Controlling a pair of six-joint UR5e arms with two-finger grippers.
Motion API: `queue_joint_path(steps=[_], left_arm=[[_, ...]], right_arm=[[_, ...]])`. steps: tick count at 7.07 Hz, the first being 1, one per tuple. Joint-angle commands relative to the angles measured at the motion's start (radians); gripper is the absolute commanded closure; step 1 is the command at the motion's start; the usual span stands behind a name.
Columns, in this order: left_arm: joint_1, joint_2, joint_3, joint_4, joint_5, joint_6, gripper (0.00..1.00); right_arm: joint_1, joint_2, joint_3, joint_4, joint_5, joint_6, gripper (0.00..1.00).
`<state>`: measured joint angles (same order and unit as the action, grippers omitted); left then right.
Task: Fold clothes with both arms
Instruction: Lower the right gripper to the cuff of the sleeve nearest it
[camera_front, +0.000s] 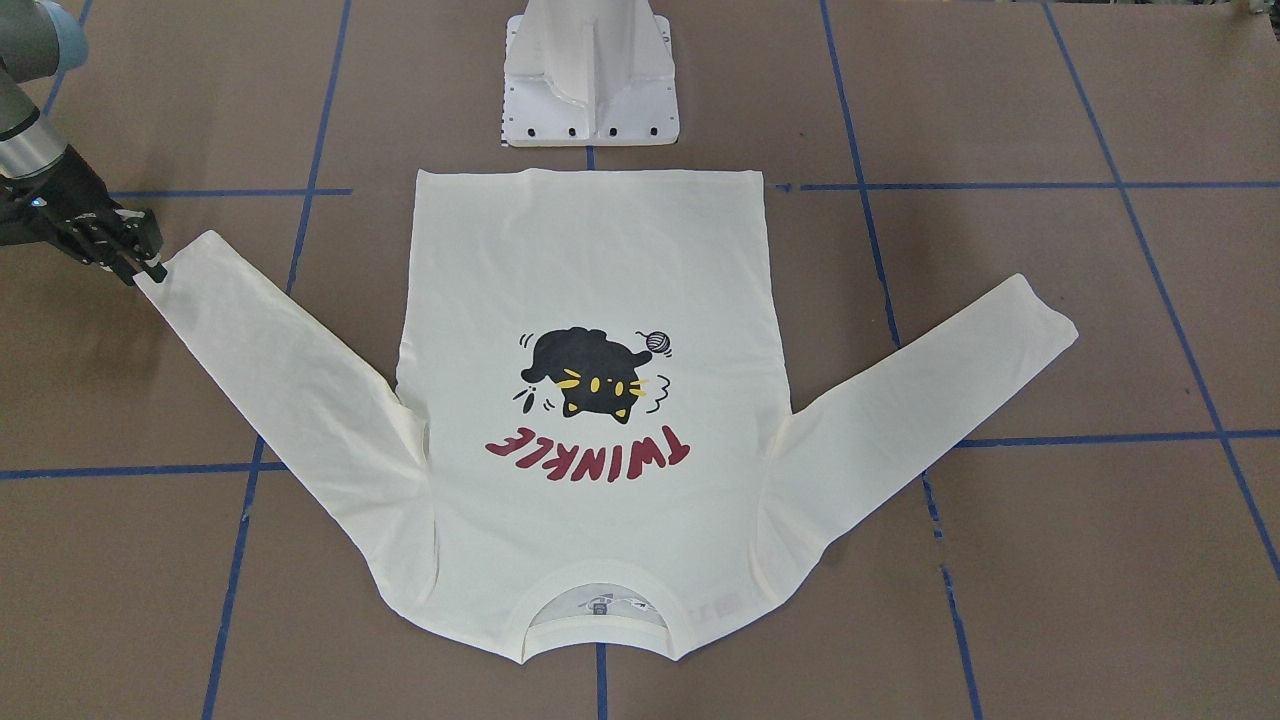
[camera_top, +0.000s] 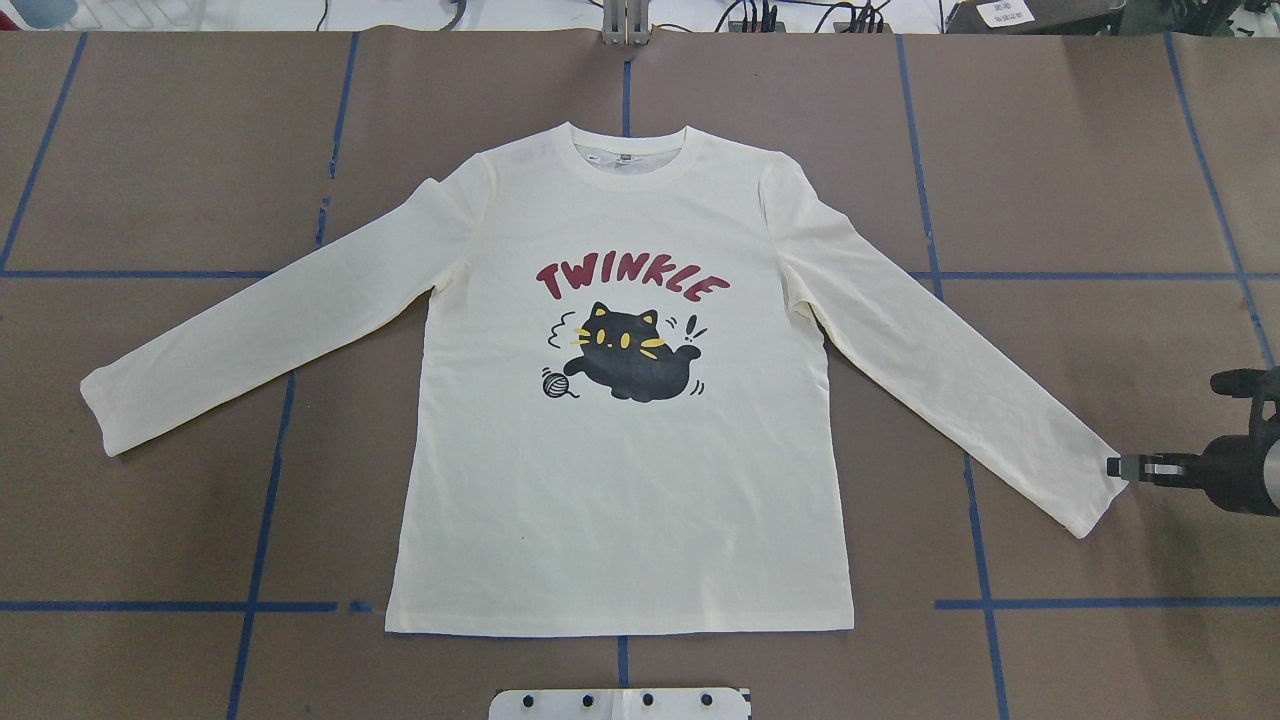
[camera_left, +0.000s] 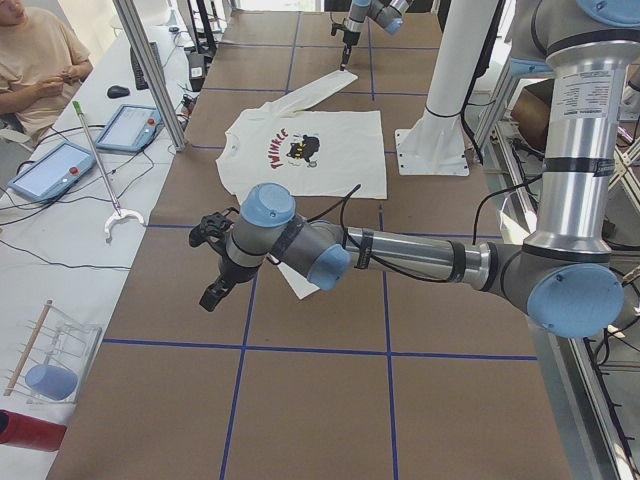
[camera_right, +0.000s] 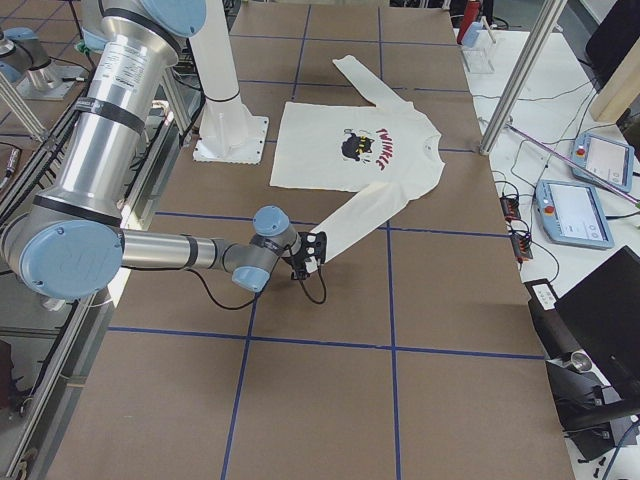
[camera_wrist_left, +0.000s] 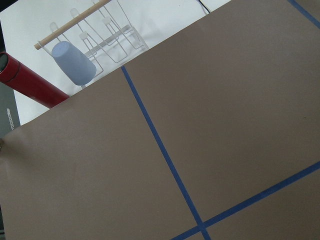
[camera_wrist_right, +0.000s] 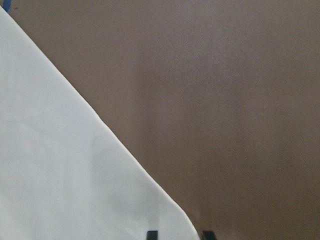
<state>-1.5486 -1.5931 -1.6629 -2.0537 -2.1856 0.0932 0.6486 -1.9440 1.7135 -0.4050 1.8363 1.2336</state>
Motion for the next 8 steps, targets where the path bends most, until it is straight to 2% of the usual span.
queue_joint_path(steps=[1,3,6,8], left_arm=[[0.001,0.001,0.000,0.000,0.000,0.000,0.00],[0.001,0.001,0.000,0.000,0.000,0.000,0.00],[-0.001,0.001,-0.002,0.001,0.000,0.000,0.00],[-0.001,0.001,-0.002,0.001,0.000,0.000,0.00]], right_arm=[[-0.003,0.004,0.000,0.000,-0.005,0.007,0.98],[-0.001,0.005,0.015,0.000,-0.008,0.007,1.00],[0.032,-0.004,0.142,-0.049,0.000,0.004,1.00],[0.058,0.067,0.335,-0.365,0.003,0.004,1.00]])
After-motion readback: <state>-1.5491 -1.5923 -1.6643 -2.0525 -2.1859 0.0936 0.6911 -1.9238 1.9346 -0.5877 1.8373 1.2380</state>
